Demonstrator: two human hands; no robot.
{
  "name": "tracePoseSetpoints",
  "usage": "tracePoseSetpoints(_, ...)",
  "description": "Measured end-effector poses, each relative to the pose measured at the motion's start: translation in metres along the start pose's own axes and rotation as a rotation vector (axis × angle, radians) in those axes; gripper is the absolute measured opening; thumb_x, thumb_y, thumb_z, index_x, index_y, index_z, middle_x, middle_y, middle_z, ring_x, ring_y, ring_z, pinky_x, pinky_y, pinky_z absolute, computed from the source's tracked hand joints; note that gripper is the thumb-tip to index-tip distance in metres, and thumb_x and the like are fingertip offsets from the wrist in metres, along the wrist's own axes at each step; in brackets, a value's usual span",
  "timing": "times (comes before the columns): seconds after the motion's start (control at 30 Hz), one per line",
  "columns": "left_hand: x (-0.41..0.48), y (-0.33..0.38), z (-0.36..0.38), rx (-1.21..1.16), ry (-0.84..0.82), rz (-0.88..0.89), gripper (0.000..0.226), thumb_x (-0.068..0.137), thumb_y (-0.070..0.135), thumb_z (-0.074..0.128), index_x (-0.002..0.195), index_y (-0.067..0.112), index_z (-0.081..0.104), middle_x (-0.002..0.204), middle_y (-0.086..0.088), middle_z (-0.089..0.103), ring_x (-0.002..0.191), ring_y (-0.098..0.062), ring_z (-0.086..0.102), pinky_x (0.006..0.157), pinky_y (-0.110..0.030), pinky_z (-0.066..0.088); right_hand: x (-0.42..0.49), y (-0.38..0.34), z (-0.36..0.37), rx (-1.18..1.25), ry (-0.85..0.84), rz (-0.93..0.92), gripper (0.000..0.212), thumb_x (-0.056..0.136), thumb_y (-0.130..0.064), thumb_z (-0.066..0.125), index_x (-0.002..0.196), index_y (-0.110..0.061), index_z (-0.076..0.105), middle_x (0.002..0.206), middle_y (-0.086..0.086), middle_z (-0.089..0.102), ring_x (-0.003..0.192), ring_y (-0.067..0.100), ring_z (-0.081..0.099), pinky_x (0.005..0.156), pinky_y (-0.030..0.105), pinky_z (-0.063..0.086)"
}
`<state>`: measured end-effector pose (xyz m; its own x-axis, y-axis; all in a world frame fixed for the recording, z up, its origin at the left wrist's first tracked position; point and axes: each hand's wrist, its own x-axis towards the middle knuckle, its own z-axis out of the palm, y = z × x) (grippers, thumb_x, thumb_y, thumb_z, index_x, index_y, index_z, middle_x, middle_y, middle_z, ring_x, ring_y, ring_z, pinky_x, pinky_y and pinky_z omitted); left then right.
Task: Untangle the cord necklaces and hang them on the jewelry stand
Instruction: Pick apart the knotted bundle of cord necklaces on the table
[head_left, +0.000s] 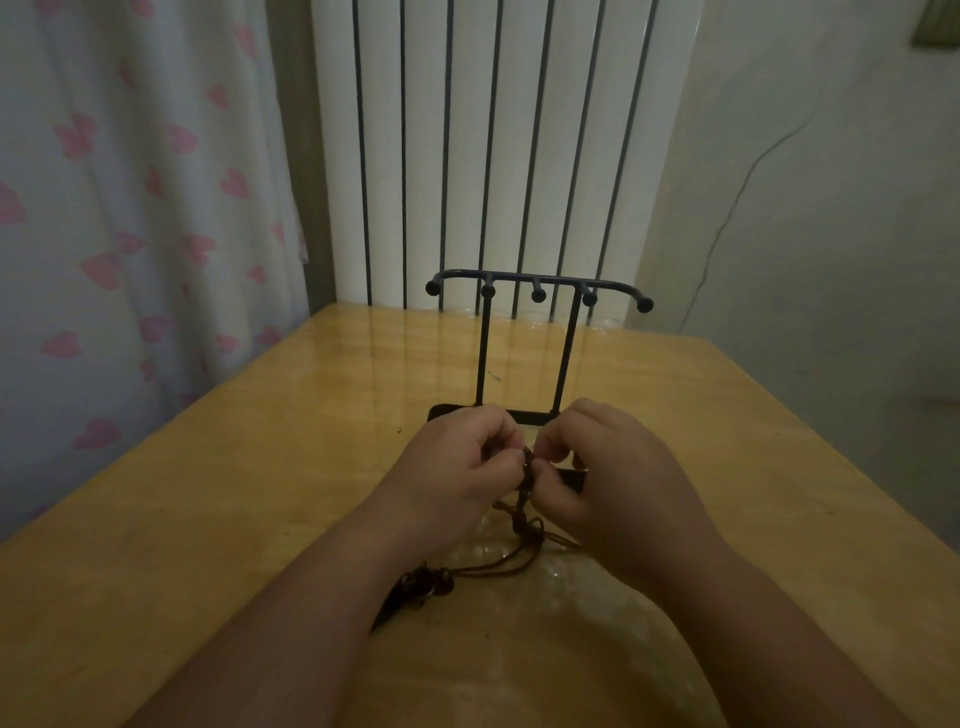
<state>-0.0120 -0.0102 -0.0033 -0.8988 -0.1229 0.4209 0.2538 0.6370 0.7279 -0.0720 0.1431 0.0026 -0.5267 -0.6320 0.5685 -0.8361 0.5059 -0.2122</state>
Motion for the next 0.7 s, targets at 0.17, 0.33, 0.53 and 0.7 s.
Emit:
tracePoseSetpoints(0.17,-0.0001,-0.0001,0.0000,-0.039,0.011,-0.028,0.019,0.086,0.017,0.060,0.074,0.032,0.059,0.067,0.012,0.058,0.062,0.000,0.051,0.056,-0.015,0.043,0.0014,0.0005,0.0044,-0.023,-0.040,0.003,0.010,0.080,-0.040,0.046,0.079,-0.031,0.046,0.077,-0.018,0.041,0.075,-0.001,0.041,0.058,0.015,0.032)
tracePoseSetpoints(0.33,-0.0008,-0.0001,-0.0029,-0.020,-0.013,-0.025,0.020,0.086,0.019,0.062,0.076,0.036,0.065,0.074,0.015,0.065,0.067,-0.001,0.058,0.060,-0.016,0.047,0.0004,0.0025,0.0049,-0.010,-0.070,-0.001,0.009,0.080,-0.041,0.045,0.078,-0.032,0.043,0.077,-0.019,0.040,0.075,-0.001,0.041,0.059,0.015,0.032)
tracePoseSetpoints(0.53,-0.0001,-0.0017,-0.0046,0.054,-0.036,-0.015,0.022,0.081,0.017,0.065,0.070,0.035,0.062,0.065,0.012,0.059,0.058,0.000,0.051,0.054,-0.016,0.041,0.0005,0.0008,0.0036,-0.016,-0.121,-0.027,0.008,0.080,-0.039,0.045,0.080,-0.031,0.042,0.078,-0.020,0.038,0.077,-0.003,0.040,0.060,0.015,0.030)
tracePoseSetpoints(0.7,-0.0016,-0.0026,-0.0039,0.043,-0.053,-0.013,0.023,0.079,0.017,0.067,0.068,0.036,0.061,0.063,0.015,0.058,0.058,0.001,0.051,0.054,-0.016,0.041,0.0011,0.0015,0.0043,-0.006,-0.142,-0.025,0.009,0.079,-0.039,0.043,0.080,-0.030,0.044,0.078,-0.019,0.038,0.077,-0.002,0.040,0.060,0.016,0.031)
